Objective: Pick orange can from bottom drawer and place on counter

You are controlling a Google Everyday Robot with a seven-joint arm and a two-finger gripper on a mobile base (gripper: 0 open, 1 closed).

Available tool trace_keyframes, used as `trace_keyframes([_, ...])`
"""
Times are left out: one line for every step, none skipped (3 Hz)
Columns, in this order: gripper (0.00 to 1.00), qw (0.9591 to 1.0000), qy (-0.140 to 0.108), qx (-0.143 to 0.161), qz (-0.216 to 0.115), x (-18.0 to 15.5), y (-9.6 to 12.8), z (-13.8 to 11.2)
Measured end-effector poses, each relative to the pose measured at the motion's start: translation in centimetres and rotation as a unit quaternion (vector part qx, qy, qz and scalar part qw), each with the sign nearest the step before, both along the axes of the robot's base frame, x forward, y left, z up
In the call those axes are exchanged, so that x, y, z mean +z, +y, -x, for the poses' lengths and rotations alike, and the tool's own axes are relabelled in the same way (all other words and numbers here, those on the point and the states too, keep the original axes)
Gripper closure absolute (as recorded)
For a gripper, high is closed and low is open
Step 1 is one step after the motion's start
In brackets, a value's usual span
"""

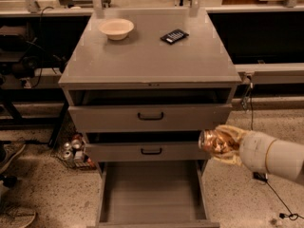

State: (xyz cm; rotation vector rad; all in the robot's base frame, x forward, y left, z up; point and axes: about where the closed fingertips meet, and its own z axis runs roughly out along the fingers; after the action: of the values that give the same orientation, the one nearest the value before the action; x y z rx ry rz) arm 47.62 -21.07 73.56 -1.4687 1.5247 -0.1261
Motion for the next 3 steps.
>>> trace_keyframes([1.0,0.9999,-0.003,-0.009,0.012,7.6,-0.8,-2.1])
trace_keyframes([1.0,0.9999,-0.003,-0.009,0.012,7.6,-0.8,-2.1])
trace_keyframes([1.0,0.9995,0.0,0.033,0.003,11.1,0.3,-5.0])
